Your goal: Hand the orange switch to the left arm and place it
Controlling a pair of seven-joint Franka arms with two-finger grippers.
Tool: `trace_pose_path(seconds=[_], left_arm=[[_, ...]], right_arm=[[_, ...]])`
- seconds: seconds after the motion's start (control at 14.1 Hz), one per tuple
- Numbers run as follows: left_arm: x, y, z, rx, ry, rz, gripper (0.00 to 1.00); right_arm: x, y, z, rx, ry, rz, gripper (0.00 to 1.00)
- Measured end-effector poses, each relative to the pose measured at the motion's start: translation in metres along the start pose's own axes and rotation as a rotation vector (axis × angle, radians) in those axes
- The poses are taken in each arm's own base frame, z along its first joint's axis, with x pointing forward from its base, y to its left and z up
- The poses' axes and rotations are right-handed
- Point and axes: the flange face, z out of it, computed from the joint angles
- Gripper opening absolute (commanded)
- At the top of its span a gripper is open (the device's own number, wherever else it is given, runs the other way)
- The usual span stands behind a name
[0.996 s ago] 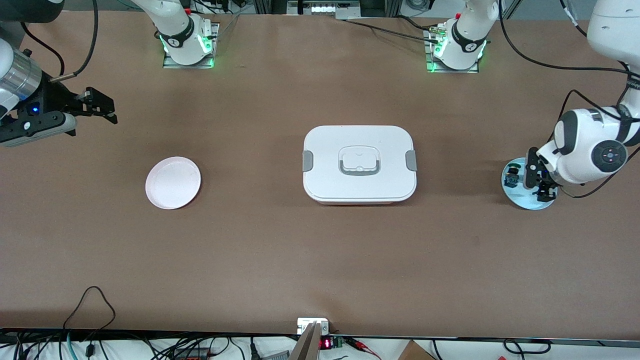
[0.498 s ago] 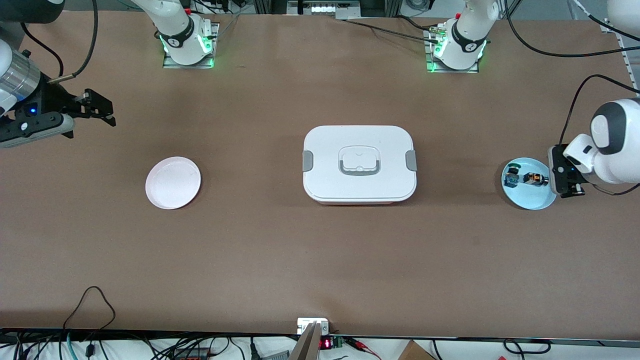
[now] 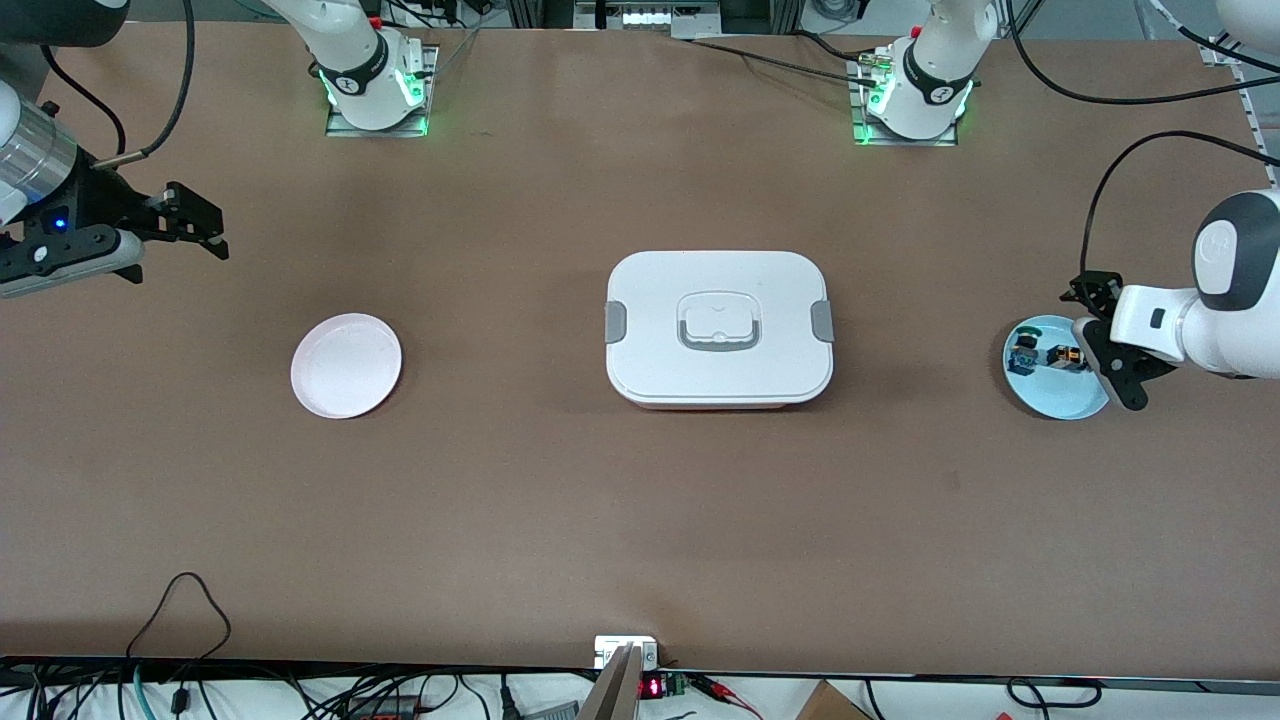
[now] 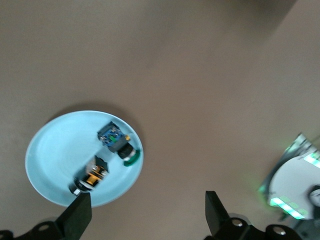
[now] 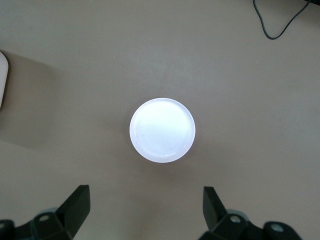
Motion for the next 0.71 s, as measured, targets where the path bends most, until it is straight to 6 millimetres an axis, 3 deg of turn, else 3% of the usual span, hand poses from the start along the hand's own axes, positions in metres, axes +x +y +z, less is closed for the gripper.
trace_pose_path(seconds=[0.5, 0.71], left_arm=[[0.029, 0.056, -0.113, 0.08, 0.046, -0.37, 1.0], [0.02, 0.053, -0.141, 0.107, 0.103, -0.546, 1.0]], right_arm=[[0.002, 0.001, 0.001, -0.001, 0.005, 0.0, 1.0], [0.003, 0.001, 0.0, -0.005, 0.018, 0.0, 1.0]])
